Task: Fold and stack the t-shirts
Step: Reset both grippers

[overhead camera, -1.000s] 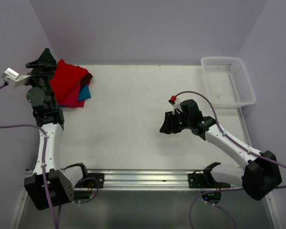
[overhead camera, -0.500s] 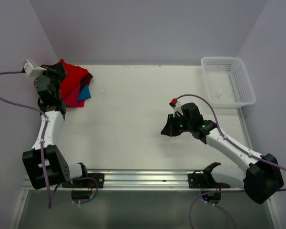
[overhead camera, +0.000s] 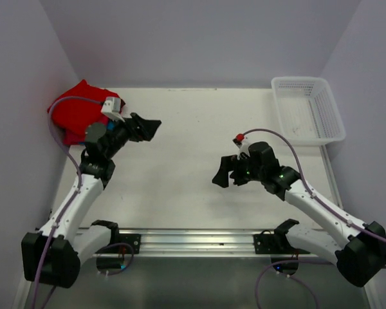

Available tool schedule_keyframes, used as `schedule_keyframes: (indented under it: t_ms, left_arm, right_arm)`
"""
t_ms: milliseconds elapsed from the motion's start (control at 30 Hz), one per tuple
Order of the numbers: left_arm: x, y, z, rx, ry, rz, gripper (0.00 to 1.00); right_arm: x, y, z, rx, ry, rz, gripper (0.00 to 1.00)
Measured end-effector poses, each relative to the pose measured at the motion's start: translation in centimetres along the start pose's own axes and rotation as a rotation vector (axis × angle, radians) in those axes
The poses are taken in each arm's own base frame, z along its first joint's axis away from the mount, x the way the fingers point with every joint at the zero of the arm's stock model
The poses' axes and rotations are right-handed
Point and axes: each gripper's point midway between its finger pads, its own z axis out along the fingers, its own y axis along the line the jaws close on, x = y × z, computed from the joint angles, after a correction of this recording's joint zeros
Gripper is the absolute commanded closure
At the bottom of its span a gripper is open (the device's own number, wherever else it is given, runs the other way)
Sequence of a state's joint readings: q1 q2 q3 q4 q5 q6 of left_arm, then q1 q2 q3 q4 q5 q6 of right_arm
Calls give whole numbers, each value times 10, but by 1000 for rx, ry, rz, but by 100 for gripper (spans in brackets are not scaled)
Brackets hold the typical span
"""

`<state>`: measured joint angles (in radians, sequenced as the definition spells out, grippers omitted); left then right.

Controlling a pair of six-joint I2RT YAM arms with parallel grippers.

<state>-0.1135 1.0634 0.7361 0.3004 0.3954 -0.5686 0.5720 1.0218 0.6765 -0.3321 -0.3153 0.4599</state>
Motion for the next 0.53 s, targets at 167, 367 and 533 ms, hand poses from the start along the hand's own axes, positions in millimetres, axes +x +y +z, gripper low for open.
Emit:
schedule_keyframes:
  t_ms: [167,367,533]
  left_arm:
    - [29,-74,-34,143,72,133,0]
    - [57,-86,-62,116,161,186,0]
    - [69,-65,-68,13,210,205,0]
  right_arm:
    - [-37,12,-36,56,-132,-78,1]
    - [-51,17,-69,85,-233,-107,1]
    - [-44,6,-68,143,-196,-100,1]
